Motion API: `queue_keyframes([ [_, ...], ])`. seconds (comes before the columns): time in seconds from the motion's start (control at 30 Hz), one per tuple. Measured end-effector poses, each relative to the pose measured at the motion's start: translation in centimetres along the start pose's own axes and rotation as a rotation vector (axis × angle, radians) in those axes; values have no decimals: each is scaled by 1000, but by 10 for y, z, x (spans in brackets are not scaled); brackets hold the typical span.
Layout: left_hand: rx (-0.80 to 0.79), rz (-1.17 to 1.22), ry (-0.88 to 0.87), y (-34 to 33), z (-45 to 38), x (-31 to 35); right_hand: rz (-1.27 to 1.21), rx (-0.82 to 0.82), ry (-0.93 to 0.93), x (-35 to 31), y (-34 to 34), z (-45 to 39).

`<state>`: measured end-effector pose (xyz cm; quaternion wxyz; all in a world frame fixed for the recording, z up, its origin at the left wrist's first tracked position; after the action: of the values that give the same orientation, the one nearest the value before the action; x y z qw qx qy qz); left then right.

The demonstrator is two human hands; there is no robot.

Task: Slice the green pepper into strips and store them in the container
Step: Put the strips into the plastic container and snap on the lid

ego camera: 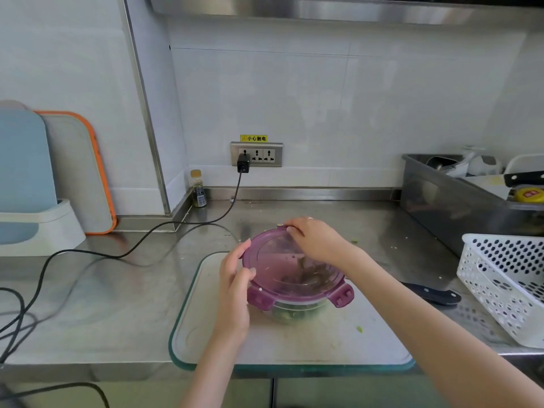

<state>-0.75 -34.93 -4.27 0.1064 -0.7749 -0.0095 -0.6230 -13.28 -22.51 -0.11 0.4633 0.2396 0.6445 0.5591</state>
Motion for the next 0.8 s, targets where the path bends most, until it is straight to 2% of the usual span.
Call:
queue_keyframes([
  [0.27,39,-60,42,3,2,4,-15,-75,-66,7,-8,-8],
  [0.67,22,-131,107,9,-1,-3,57,-81,-77,3,-9,-11],
  [0.73,18,-118,109,6,1,-1,2,-69,-47,0,-6,-8],
  [0.8,32,-92,116,6,0,-4,-233,23,-26,4,8,-1],
])
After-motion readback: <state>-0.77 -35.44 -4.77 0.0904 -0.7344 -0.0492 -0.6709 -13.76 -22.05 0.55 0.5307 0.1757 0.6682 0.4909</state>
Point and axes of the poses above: each hand's wrist, its own z-axis away from the middle knuckle, its own y-axis out of the back of the hand, x = y × z, the point moved 10 cm from there along -z, towards the middle knuckle, and after that the axes turned 11 degrees about -x, right-handed, at the moved point
